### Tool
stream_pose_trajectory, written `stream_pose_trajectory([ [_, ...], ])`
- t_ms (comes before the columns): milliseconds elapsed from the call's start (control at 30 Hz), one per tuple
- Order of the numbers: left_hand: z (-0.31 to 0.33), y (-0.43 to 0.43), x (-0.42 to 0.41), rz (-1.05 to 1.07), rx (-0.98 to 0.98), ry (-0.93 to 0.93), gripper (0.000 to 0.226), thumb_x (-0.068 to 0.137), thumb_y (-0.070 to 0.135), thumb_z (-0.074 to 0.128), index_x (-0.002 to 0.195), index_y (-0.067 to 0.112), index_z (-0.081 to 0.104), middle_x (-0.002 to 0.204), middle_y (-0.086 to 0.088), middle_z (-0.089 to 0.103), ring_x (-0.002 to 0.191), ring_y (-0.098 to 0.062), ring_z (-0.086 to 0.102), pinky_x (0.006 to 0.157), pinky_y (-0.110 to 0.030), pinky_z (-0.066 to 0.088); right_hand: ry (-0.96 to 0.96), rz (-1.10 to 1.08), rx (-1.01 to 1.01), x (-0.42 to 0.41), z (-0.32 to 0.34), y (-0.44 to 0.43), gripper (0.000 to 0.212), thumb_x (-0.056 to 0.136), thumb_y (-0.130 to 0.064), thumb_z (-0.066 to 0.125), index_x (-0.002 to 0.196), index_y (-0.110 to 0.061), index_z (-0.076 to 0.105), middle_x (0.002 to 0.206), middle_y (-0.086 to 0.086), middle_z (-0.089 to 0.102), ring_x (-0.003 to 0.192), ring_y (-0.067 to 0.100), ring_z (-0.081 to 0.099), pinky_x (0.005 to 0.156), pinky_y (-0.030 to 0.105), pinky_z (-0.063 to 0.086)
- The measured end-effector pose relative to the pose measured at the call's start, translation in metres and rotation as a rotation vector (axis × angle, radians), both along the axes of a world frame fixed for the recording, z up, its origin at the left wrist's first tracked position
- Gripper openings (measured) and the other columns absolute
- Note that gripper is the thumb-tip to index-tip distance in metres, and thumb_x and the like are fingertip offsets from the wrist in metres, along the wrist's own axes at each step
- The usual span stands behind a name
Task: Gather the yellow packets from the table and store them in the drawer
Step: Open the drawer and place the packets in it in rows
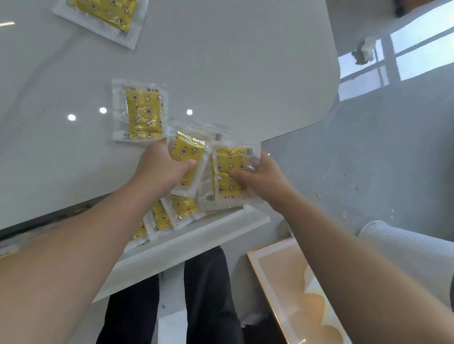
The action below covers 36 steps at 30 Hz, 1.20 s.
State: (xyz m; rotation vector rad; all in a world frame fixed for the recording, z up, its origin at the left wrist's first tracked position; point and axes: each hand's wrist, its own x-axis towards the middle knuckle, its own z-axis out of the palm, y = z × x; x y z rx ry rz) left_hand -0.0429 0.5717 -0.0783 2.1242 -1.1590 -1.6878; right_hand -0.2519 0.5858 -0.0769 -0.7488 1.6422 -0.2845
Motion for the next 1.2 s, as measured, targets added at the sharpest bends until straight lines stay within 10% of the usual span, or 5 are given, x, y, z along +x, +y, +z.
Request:
stream_pose_trajectory([
  [133, -0.020, 0.033, 0.020, -0.086, 0.041, 0.021, 0.041, 0.085, 0.028, 0.069, 0.119, 0.009, 0.058, 0.109, -0.006, 0.064, 0.100, -0.027, 0.061, 0.076, -0.032, 0.043, 0.026, 0.063, 0.048, 0.014, -0.014, 0.033, 0.040, 0.083, -0.007, 0.073, 0.119, -0.011, 0.056, 0.107, 0.005, 0.072, 0.093, 0.017, 0.071, 0.075, 0.034, 0.060],
  [367, -0.056, 0.074, 0.031, -0.216, 0.033, 0.039, 0.010, 0.089, 0.023, 0.064, 0.081, 0.017, 0.061, 0.073, -0.005, 0.062, 0.066, -0.014, 0.056, 0.054, -0.024, 0.036, 0.086, 0.125, 0.141, 0.030, -0.052, 0.063, 0.041, 0.084, -0.014, 0.074, 0.120, -0.014, 0.056, 0.109, 0.002, 0.071, 0.094, 0.015, 0.071, 0.082, 0.038, 0.059],
  [800, -0.117, 0.119, 0.066, 0.259, 0.326, 0.017, 0.064, 0.083, 0.038, 0.073, 0.130, 0.002, 0.051, 0.128, -0.015, 0.058, 0.115, -0.035, 0.055, 0.098, -0.046, 0.046, 0.171, 0.152, 0.234, 0.059, -0.091, 0.070, 0.066, 0.084, -0.023, 0.073, 0.141, -0.017, 0.039, 0.122, 0.001, 0.064, 0.100, 0.016, 0.068, 0.081, 0.034, 0.059],
  [1200, -0.137, 0.121, 0.058, 0.380, 0.277, -0.052, 0.057, 0.087, 0.036, 0.069, 0.127, 0.000, 0.052, 0.118, -0.012, 0.057, 0.107, -0.031, 0.055, 0.080, -0.035, 0.039, 0.193, 0.022, 0.181, 0.059, -0.100, 0.069, 0.046, 0.088, -0.016, 0.069, 0.128, -0.020, 0.047, 0.114, -0.001, 0.065, 0.084, 0.011, 0.066, 0.066, 0.025, 0.057],
])
